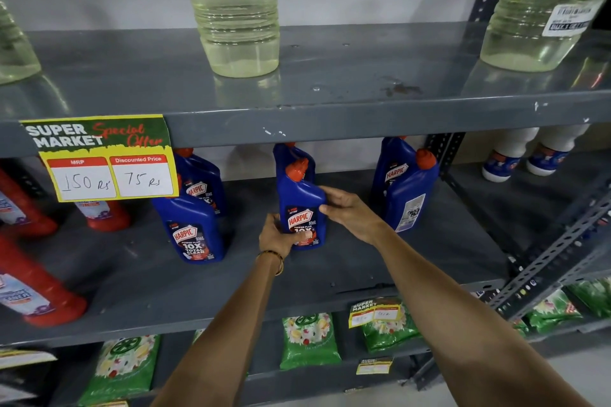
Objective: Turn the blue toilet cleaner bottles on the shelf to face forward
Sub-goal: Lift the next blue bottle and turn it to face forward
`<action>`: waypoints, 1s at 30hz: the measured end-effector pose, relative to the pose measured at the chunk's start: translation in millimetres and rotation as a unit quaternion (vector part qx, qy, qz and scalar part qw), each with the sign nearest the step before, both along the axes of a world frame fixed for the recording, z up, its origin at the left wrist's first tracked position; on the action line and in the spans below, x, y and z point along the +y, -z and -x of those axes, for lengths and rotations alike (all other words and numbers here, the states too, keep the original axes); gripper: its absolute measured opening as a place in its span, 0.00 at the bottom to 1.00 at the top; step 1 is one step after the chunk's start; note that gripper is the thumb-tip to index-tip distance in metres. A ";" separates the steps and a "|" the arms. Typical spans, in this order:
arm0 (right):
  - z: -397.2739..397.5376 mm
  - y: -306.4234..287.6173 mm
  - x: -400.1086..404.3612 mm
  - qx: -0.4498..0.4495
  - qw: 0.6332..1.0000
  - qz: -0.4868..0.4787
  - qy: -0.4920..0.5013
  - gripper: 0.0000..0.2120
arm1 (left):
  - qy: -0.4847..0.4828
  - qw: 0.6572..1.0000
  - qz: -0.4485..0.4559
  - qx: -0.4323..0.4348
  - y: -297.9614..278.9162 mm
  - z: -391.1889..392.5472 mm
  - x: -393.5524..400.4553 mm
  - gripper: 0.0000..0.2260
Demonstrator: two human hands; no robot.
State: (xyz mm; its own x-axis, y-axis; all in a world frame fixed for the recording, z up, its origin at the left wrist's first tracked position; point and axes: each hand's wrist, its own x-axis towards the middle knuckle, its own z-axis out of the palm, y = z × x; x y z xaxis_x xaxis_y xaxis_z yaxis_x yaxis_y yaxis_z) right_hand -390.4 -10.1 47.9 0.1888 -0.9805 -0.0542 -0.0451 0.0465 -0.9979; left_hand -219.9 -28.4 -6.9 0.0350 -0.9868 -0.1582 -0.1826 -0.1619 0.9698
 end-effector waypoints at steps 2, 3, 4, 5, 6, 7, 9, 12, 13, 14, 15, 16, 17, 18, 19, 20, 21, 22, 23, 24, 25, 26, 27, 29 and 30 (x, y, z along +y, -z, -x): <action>-0.9 3.5 0.8 -0.004 1.000 -0.010 0.004 0.23 | 0.000 1.000 0.004 -0.017 2.4 -0.3 1.8 0.26; -1.8 4.2 1.4 -0.005 1.000 -0.013 0.006 0.23 | 0.000 1.000 0.004 -0.021 3.6 -0.5 2.3 0.26; -2.5 4.2 2.1 -0.006 1.000 -0.015 0.007 0.23 | 0.000 1.000 0.003 -0.023 4.4 -0.4 2.7 0.26; -3.2 3.8 2.7 -0.008 1.000 -0.018 0.006 0.23 | -0.002 1.000 0.000 -0.026 4.9 -0.2 3.1 0.26; -3.8 3.0 3.9 -0.010 1.000 -0.020 0.005 0.23 | -0.003 0.999 -0.005 -0.033 5.0 0.1 3.7 0.26; -4.2 1.9 4.8 -0.010 1.000 -0.022 0.005 0.23 | -0.004 0.999 -0.010 -0.044 4.8 0.5 4.5 0.27; -4.6 -0.4 6.9 -0.003 1.000 -0.028 0.013 0.24 | -0.009 0.998 -0.018 -0.066 4.3 0.8 6.9 0.29; -2.7 -1.5 10.8 0.001 0.997 -0.045 0.056 0.29 | -0.018 0.996 -0.025 -0.078 2.6 -0.8 11.7 0.30; -1.7 -0.5 13.3 0.005 0.996 -0.052 0.075 0.30 | -0.022 0.996 -0.029 -0.083 2.4 -1.8 14.1 0.31; -0.5 0.6 15.7 0.015 0.994 -0.058 0.097 0.31 | -0.026 0.995 -0.035 -0.089 1.8 -2.2 16.5 0.31; 1.0 2.9 18.5 0.026 0.991 -0.061 0.118 0.32 | -0.031 0.994 -0.042 -0.091 1.9 -2.4 19.3 0.31; 2.4 5.5 21.7 0.031 0.988 -0.065 0.139 0.31 | -0.034 0.994 -0.051 -0.087 2.4 -1.9 22.3 0.31; 4.3 9.0 25.9 0.030 0.984 -0.069 0.160 0.31 | -0.037 0.994 -0.059 -0.079 3.2 -0.6 26.5 0.30; 6.1 12.6 30.8 0.023 0.980 -0.073 0.182 0.30 | -0.039 0.995 -0.063 -0.071 4.5 1.4 31.7 0.30; 8.7 16.9 36.5 0.013 0.976 -0.077 0.205 0.28 | -0.039 0.995 -0.066 -0.065 6.3 4.1 37.9 0.29; 12.2 21.4 42.4 0.006 0.970 -0.081 0.229 0.28 | -0.038 0.995 -0.067 -0.061 8.1 7.6 43.7 0.29; 17.1 26.2 49.5 0.000 0.964 -0.085 0.252 0.27 | -0.034 0.995 -0.069 -0.057 9.4 12.3 50.1 0.29; 22.6 30.6 56.0 -0.001 0.959 -0.088 0.269 0.27 | -0.031 0.996 -0.069 -0.050 10.4 17.1 55.1 0.28; 28.6 34.8 61.5 0.001 0.954 -0.093 0.284 0.27 | -0.023 0.997 -0.065 -0.042 11.0 22.4 59.1 0.28; 35.5 37.8 66.9 0.003 0.950 -0.098 0.296 0.27 | -0.009 0.997 -0.061 -0.038 11.1 29.0 62.4 0.29; 40.8 40.0 69.3 0.006 0.945 -0.103 0.310 0.27 | 0.006 0.998 -0.057 -0.041 9.9 33.5 63.3 0.29; 50.8 41.3 73.8 0.008 0.938 -0.109 0.330 0.27 | 0.024 0.997 -0.055 -0.046 9.2 43.2 65.4 0.29; 57.4 41.6 74.9 0.014 0.931 -0.111 0.348 0.26 | 0.036 0.997 -0.056 -0.049 7.4 49.0 65.5 0.29; 77.7 41.5 76.0 0.047 0.916 -0.115 0.382 0.24 | 0.056 0.996 -0.059 -0.047 3.9 66.8 65.8 0.30; 87.5 40.4 75.2 0.064 0.911 -0.118 0.390 0.24 | 0.063 0.995 -0.058 -0.048 1.9 75.8 64.3 0.31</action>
State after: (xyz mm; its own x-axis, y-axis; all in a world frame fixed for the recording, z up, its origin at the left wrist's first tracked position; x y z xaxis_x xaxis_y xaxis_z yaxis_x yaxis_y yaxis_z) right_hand -478.0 65.1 7.5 -0.5831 -0.7716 -0.2542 -0.0209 0.3270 -0.9448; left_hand -295.7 35.8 -8.9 -0.0681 -0.9598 -0.2723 -0.2986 -0.2408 0.9235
